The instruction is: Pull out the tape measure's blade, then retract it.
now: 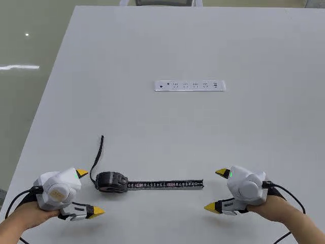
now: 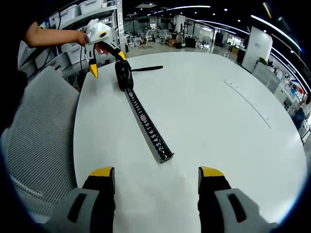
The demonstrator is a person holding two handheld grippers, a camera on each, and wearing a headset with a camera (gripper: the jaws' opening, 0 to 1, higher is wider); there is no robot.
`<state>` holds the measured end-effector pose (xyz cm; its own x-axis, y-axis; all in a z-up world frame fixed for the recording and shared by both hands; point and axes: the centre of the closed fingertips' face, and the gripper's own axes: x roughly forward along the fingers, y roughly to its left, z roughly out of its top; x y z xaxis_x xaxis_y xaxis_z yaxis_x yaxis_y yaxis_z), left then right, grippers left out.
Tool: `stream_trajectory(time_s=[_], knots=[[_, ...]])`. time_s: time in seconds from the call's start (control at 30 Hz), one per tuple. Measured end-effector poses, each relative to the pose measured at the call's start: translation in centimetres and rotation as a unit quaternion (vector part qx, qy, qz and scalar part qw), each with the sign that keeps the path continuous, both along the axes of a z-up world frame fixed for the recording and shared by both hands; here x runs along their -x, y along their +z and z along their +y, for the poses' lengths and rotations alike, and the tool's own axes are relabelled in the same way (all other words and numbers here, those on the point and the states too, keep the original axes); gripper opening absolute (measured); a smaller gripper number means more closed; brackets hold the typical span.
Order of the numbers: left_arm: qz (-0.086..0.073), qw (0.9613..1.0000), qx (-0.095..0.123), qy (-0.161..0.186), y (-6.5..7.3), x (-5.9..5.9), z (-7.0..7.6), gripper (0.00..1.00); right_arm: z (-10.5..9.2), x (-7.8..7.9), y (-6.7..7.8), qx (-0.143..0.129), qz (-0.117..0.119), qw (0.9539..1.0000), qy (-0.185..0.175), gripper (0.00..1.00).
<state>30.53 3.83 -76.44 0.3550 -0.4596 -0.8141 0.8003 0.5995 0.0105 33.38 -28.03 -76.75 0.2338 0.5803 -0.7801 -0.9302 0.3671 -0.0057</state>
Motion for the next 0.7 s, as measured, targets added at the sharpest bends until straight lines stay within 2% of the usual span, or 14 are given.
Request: stream_trajectory(time_s=[0.2, 0.3, 0.4, 0.5, 0.57, 0.7], knots=[[-0.007, 0.9992, 0.013, 0.038, 0.6, 1.3, 0.0, 0.85, -0.3, 1.2, 1.2, -0.01, -0.009, 0.9995, -0.03, 0.75], [-0.014, 0.9986, 0.015, 0.049, 1.5, 2.1, 0.0, 0.85, -0.1, 1.7, 1.8, -0.019, -0.016, 0.9987, -0.044, 0.77], [-0.029, 0.9966, 0.028, 0.072, 2.3, 2.0, -0.2, 0.88, 0.0, 2.1, 2.4, -0.023, -0.02, 0.9979, -0.057, 0.8], [-0.039, 0.9959, 0.024, 0.078, 2.9, 2.3, -0.3, 0.9, 0.2, 2.4, 3.0, -0.032, -0.024, 0.9967, -0.07, 0.82], [-0.047, 0.9947, 0.034, 0.085, 3.4, 2.5, -0.7, 0.91, 0.3, 2.7, 3.4, -0.032, -0.03, 0.9962, -0.075, 0.83], [-0.047, 0.9944, 0.035, 0.088, 3.8, 3.1, -1.3, 0.91, 0.4, 3.0, 4.3, -0.039, -0.034, 0.9951, -0.085, 0.85]])
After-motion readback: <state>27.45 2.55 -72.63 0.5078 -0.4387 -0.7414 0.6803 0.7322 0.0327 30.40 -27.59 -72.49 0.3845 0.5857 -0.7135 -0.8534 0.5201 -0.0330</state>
